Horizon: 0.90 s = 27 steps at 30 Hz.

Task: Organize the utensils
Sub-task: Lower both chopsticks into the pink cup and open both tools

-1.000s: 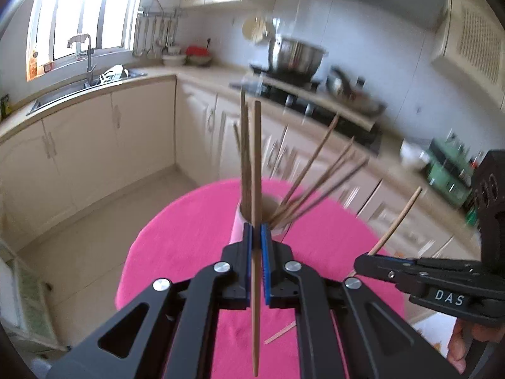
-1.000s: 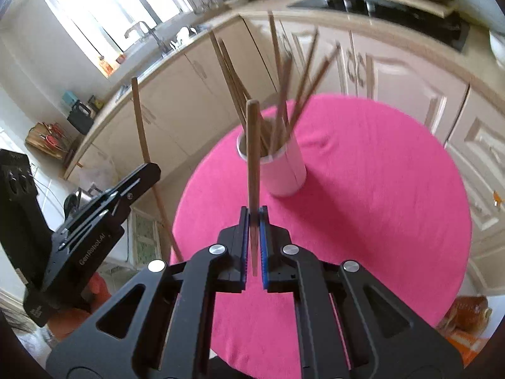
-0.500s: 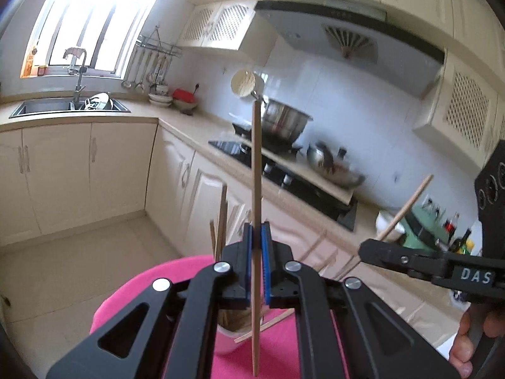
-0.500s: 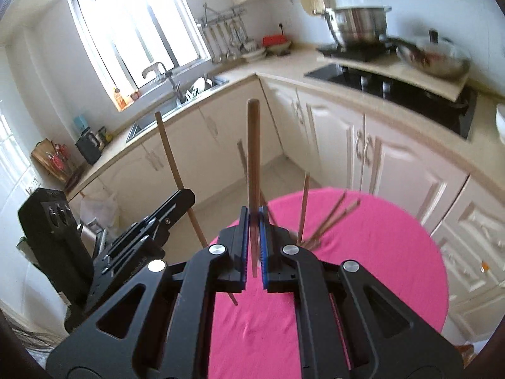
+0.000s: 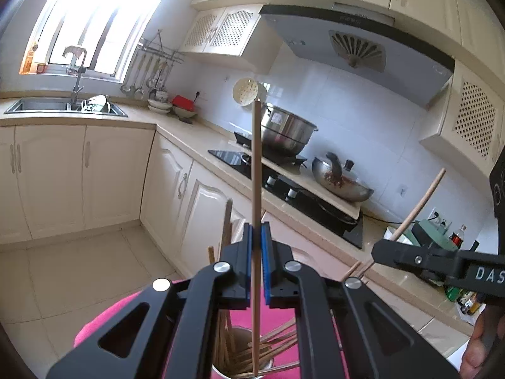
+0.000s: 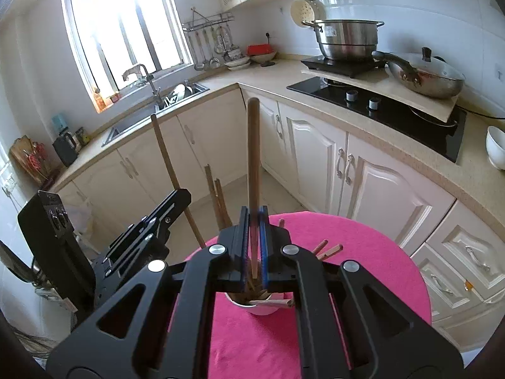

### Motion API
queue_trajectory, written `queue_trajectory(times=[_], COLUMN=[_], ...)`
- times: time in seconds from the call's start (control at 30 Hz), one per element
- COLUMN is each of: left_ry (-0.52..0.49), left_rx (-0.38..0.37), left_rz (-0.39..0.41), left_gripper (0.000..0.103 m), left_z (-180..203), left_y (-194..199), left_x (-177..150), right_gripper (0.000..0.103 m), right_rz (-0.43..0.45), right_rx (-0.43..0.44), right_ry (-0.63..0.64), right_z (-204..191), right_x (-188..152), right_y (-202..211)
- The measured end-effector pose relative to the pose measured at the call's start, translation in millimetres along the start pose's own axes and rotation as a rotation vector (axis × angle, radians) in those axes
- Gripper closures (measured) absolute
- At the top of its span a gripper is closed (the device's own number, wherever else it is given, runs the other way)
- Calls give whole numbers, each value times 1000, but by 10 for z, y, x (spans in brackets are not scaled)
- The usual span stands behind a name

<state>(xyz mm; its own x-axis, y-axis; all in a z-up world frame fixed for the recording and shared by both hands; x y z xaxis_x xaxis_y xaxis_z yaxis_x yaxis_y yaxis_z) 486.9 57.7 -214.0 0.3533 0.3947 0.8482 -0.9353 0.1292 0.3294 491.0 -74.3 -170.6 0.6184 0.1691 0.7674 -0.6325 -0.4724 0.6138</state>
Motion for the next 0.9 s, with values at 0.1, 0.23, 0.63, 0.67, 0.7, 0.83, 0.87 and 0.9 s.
queue_trajectory(times=[0.1, 0.23, 0.63, 0.67, 0.7, 0.83, 0.87, 0.9], left_ry=[-19, -39, -40, -38, -38, -16, -12, -9], left_rx=[18, 35, 63, 65, 68, 79, 86, 94], left_rz=[-27, -28, -35, -44, -49, -79, -85, -91], left_gripper=[97, 96, 95, 95, 95, 86, 80, 78], left_z=[-52, -96, -228, -241, -248, -286, -288, -289], left_y=[-102, -108, -25, -21, -11, 52, 65, 90], left_x=[-170, -288, -310, -329, -344, -378, -374, -367], right_gripper=[97, 97, 96, 96, 96, 96, 96, 95], right_rz=[-10, -24, -76, -82, -90, -104, -109, -123], right_rx=[-31, -50, -43, -43, -48, -53, -53, -49], right_ry=[29, 44, 53, 52, 54, 59, 60, 58], right_z=[-8, -16, -37, -32, -31, -41, -43, -49], right_x=[-65, -149, -305, -321, -340, -404, -414, -434], right_y=[-114, -246, -479, -493, -504, -535, -541, -558])
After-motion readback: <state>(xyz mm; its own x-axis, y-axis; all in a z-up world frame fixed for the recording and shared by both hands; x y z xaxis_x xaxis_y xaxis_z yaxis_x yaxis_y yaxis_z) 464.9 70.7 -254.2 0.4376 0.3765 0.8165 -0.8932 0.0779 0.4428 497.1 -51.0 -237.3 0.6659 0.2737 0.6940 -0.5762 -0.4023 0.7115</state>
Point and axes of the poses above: each gripper's, at about its wrist camera, not at the fingertips, and y roughly against the way its jaws point, z to its right, x to its top, the point moved 7 cm from there along -y, roughly the way its jaws point, and after that the axes turned 3 degrees about y, right-handed, at the moved point
